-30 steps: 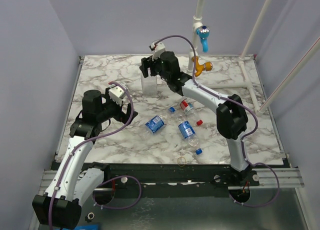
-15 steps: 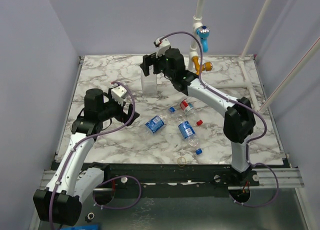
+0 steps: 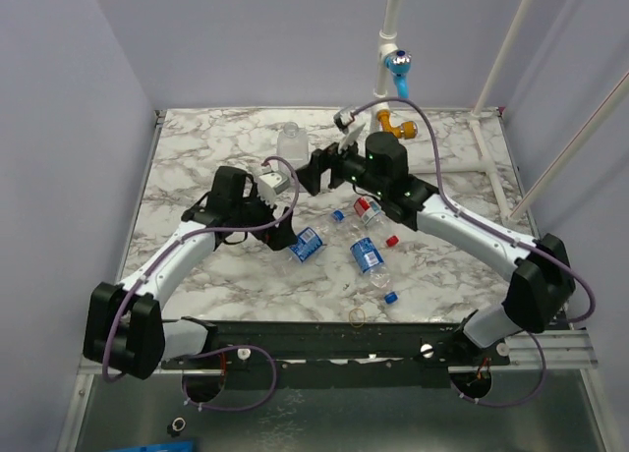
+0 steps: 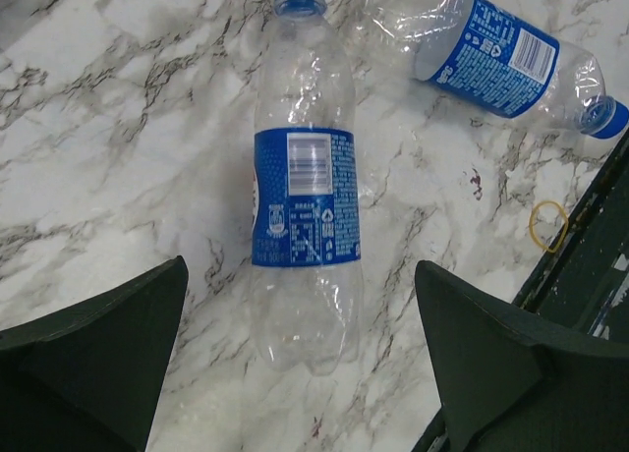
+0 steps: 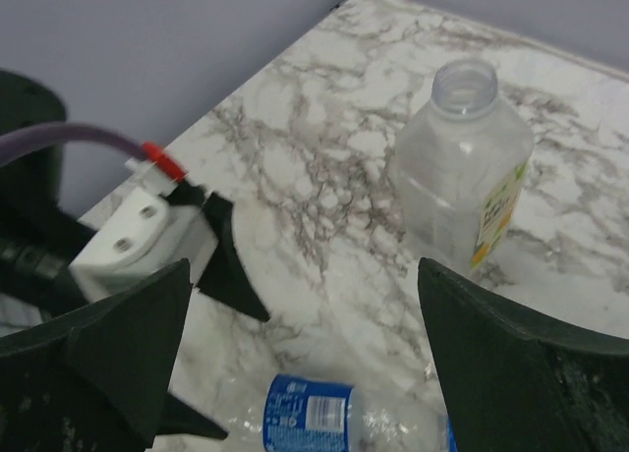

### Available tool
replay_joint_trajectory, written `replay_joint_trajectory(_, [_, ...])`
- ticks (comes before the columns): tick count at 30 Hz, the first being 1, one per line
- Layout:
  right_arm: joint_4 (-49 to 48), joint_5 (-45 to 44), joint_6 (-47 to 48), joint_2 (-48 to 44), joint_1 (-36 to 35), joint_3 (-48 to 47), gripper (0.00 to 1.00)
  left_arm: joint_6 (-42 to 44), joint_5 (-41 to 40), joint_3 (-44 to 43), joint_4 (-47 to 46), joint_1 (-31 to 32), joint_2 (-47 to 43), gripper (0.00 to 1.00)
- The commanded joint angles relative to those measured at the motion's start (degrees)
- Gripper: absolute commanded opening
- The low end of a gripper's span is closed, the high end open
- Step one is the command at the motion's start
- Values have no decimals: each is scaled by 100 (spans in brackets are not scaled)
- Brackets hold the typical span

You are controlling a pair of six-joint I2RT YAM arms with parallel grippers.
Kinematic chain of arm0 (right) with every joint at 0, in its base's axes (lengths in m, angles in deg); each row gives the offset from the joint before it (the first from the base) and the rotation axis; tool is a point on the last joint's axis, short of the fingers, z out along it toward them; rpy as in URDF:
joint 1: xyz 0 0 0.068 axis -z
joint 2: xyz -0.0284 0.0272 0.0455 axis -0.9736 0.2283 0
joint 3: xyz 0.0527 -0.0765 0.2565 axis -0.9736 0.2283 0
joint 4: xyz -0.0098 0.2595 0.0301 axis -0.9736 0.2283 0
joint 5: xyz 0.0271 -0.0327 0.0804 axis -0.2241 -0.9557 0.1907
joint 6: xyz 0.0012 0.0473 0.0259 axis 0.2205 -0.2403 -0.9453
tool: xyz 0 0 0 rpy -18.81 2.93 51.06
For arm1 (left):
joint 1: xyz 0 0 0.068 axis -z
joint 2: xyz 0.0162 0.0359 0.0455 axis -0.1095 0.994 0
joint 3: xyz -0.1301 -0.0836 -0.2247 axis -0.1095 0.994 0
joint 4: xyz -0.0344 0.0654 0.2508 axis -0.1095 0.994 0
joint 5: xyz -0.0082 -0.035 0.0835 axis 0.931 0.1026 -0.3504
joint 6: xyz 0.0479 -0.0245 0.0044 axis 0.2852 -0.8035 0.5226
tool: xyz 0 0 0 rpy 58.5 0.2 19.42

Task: Unscrew the bottle caps

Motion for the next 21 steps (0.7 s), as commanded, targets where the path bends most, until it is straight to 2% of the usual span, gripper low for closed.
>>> replay_joint_trajectory(1, [-421, 485, -368, -884, -34, 1052, 100, -361, -452, -348, -660, 535, 704, 99])
replay_joint_trajectory(6, [-325, 448, -465, -1665, -122, 1737, 100, -180, -1098, -500, -1024, 973, 1318, 99])
replay_joint_trajectory(12, [77, 818, -313, -1991, -214, 1885, 100, 3, -1474, -565, -1240, 1130, 1803, 99])
replay_joint_trajectory(21, [592, 611, -136, -2433, -232, 2140, 100, 347, -1145, -369, -1284, 1292, 2192, 99])
